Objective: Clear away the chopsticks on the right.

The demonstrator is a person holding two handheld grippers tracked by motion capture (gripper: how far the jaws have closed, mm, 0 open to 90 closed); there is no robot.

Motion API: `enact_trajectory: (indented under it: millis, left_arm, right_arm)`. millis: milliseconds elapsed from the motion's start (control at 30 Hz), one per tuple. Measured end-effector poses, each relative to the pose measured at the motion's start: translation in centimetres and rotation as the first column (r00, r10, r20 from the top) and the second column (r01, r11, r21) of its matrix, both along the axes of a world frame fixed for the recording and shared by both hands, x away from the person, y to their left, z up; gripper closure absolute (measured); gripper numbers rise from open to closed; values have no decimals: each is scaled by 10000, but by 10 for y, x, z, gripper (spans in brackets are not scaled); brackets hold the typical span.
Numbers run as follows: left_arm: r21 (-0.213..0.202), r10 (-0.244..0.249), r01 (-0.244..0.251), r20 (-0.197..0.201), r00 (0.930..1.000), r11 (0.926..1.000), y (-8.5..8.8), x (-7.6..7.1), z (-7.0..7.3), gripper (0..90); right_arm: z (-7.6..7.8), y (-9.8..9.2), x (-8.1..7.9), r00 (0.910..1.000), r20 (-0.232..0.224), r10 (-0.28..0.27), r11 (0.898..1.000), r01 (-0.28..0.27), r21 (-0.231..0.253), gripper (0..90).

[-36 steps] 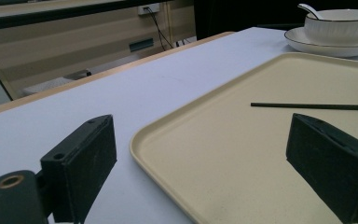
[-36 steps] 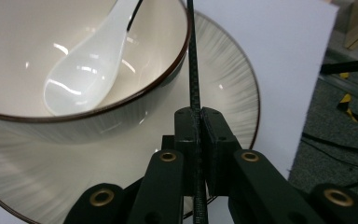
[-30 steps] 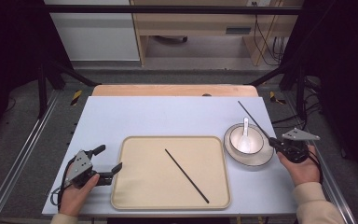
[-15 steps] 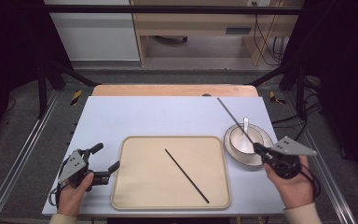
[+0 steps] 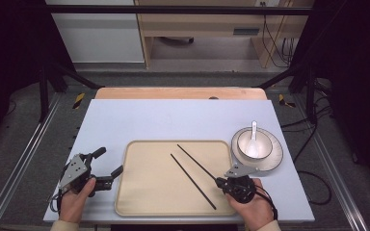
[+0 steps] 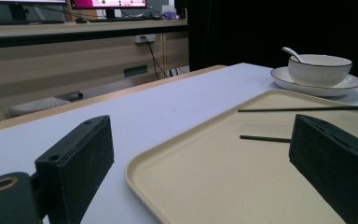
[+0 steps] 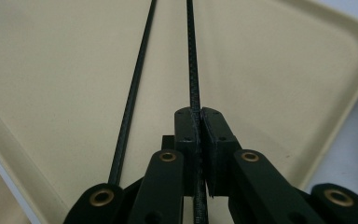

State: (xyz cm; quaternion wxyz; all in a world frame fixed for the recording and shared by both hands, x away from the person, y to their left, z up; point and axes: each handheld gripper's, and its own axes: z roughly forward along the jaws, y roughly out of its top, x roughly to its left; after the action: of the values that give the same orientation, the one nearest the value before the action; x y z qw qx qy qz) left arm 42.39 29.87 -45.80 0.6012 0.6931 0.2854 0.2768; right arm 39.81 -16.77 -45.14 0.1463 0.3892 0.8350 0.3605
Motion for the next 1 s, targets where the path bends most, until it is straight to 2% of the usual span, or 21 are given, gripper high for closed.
enact_trajectory:
  millis: [167, 233, 267, 400, 567, 633, 800, 900, 967, 1000]
  left_arm:
    - [75, 218, -218, -53, 9997, 9997, 2, 0, 0, 63]
    - [101, 257, -256, -66, 9996, 9996, 2, 0, 0, 62]
    - [130, 272, -271, -62, 9996, 9995, 2, 0, 0, 63]
    - [185, 277, -276, -84, 9996, 9994, 2, 0, 0, 63]
    - [292, 302, -298, -120, 9995, 9991, 0, 0, 0, 63]
    - [194, 337, -334, -145, 9993, 9993, -1, 0, 1, 64]
    - [631, 164, -144, -321, 9994, 9979, -10, -1, 3, 64]
    - [697, 117, -87, -441, 9990, 9975, -15, -2, 5, 66]
    - [590, -80, 125, -757, 9971, 9982, -24, -4, 12, 68]
    - [616, -119, 168, -794, 9968, 9980, -27, -5, 14, 69]
  right_arm:
    - [-12, 3, 1, 9988, -499, -4, 9999, 12, 157, 854]
    - [-16, 5, 1, 9985, -535, 148, 9998, -140, 158, 854]
    - [-16, 7, -1, 9976, -689, 29, 9998, -15, 201, 853]
    - [-18, 10, -3, 9977, -670, 58, 10000, -54, 63, 852]
    - [-19, 11, -4, 9977, -675, 78, 9998, -67, 166, 849]
    - [-20, 11, -5, 9975, -677, 196, 9998, -189, 107, 838]
    - [-19, 15, -8, 9959, -816, 394, 9988, -369, 327, 801]
    - [-17, 16, -9, 9957, -786, 497, 9974, -454, 562, 778]
    - [-13, 15, -9, 9972, -264, 705, 9940, -680, 854, 723]
    - [-11, 14, -9, 9975, -10, 709, 9932, -705, 927, 690]
